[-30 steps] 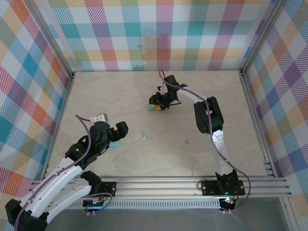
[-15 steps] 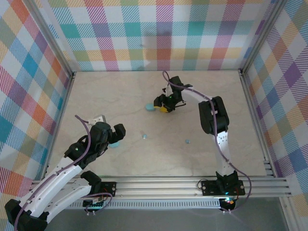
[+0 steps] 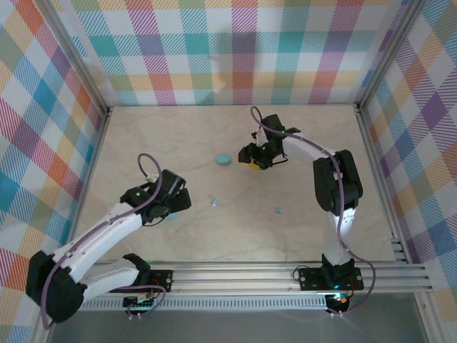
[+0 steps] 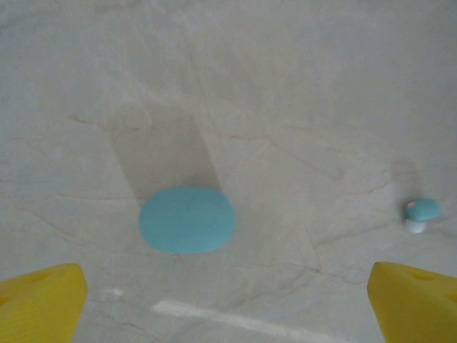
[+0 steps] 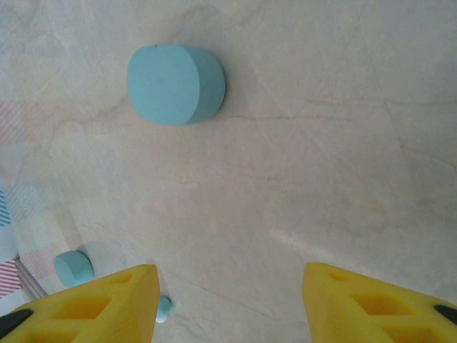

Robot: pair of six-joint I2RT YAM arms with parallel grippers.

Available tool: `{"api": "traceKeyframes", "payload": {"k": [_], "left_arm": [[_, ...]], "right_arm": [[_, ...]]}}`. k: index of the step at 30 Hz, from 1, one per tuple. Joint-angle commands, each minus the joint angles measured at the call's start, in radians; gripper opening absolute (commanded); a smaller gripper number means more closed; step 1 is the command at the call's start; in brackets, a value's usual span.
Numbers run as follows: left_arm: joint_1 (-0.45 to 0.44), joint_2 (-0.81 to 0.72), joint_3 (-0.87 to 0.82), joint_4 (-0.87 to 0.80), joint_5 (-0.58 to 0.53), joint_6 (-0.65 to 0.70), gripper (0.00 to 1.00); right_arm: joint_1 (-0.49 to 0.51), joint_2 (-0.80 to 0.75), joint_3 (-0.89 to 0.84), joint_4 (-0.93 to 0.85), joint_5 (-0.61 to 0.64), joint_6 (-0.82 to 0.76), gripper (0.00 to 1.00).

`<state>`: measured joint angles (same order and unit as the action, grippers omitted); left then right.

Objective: Insert the wireless bluetooth earbuds into the charging case

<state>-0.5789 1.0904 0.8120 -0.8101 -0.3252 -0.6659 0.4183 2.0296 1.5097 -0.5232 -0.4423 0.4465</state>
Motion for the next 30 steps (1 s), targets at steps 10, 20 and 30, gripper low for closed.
{"api": "traceKeyframes", "payload": {"k": [10,20,30], "left_arm": [[0.040,0.115,0.022,-0.119,0.051,-0.090,1.00],[0.126,-0.105,-0.165,-0.110,0.122,-0.221,0.97],[0.305,-0.373,-0.301,-0.177,0.130,-0.403,0.88]], "right_arm": [[0.241,-0.060,0.034,0.011,0.167,-0.209,0.58],[0.354,0.019,0.050,0.169,-0.075,-0.579,0.62],[0.487,0.040,-0.002,0.294,-0.123,-1.054,0.62]]}}
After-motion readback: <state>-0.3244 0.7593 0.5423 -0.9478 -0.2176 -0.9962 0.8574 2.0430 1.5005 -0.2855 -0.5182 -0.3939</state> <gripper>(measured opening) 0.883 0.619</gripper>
